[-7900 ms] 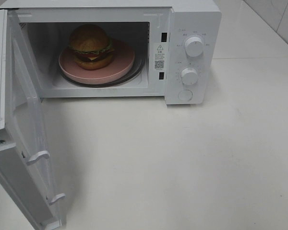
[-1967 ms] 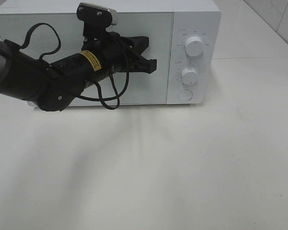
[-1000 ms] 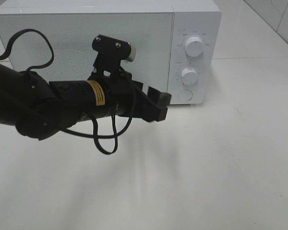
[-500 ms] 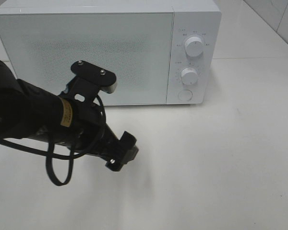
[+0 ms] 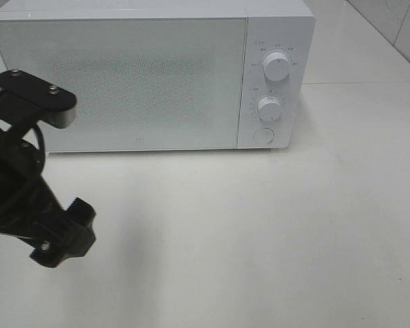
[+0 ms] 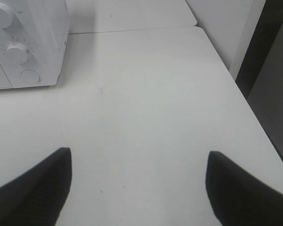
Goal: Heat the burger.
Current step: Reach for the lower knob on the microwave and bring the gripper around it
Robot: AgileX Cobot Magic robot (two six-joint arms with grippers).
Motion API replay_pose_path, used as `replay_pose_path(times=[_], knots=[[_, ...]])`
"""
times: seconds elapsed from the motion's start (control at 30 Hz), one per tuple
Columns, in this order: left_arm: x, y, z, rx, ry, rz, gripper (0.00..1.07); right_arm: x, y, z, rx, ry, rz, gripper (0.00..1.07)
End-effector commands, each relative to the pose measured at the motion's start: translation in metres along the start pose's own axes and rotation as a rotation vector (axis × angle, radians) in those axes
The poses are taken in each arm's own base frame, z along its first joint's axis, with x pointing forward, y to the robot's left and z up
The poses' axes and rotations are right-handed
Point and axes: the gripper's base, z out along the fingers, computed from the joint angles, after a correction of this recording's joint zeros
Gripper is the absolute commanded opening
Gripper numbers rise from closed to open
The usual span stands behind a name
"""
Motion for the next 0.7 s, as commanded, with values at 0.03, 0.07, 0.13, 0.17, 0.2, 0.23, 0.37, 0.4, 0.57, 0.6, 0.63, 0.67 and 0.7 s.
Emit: replay_pose_path(times=[0.03,0.07,0.13,0.17,0.2,0.23,0.37,0.4,0.57,0.6,0.63,0.67,0.7], knots=[[0.005,0.006,-0.004,-0.008,0.042,-0.024,1.0,0.001,-0.001,-0.003,0.006,-0.03,-0.002,0.76],[0.008,0.022,-0.007,-0.013,0.077,-0.07,1.0,0.001,-0.001,-0.003,0.006,-0.03,-0.002,0.76],[0.012,0.037,-0.011,-0.009,0.096,-0.116,1.0,0.001,-0.001,-0.003,0.006,-0.03,-0.002,0.76],[0.014,0.043,-0.012,0.001,0.106,-0.146,1.0,0.001,-0.001,-0.003,0.006,-0.03,-0.002,0.76],[0.014,0.043,-0.012,0.001,0.106,-0.146,1.0,0.001,-0.001,-0.003,0.006,-0.03,-0.002,0.76],[0.019,0.06,-0.017,0.012,0.119,-0.209,1.0,0.001,-0.001,-0.003,0.006,-0.03,-0.002,0.76],[0.037,0.103,-0.031,-0.004,0.137,-0.375,1.0,0.001,-0.001,-0.003,0.006,-0.03,-0.002,0.76],[0.037,0.103,-0.031,-0.004,0.137,-0.375,1.0,0.001,-0.001,-0.003,0.006,-0.03,-0.002,0.76],[0.053,0.126,-0.048,-0.027,0.081,-0.562,1.0,0.001,-0.001,-0.003,0.006,-0.03,-0.002,0.76],[0.053,0.126,-0.048,-0.027,0.081,-0.562,1.0,0.001,-0.001,-0.003,0.006,-0.03,-0.002,0.76],[0.058,0.129,-0.055,-0.037,0.057,-0.599,1.0,0.001,-0.001,-0.003,0.006,-0.03,-0.002,0.76],[0.06,0.13,-0.058,-0.042,0.052,-0.607,1.0,0.001,-0.001,-0.003,0.006,-0.03,-0.002,0.76],[0.06,0.13,-0.058,-0.042,0.052,-0.607,1.0,0.001,-0.001,-0.003,0.006,-0.03,-0.002,0.76]])
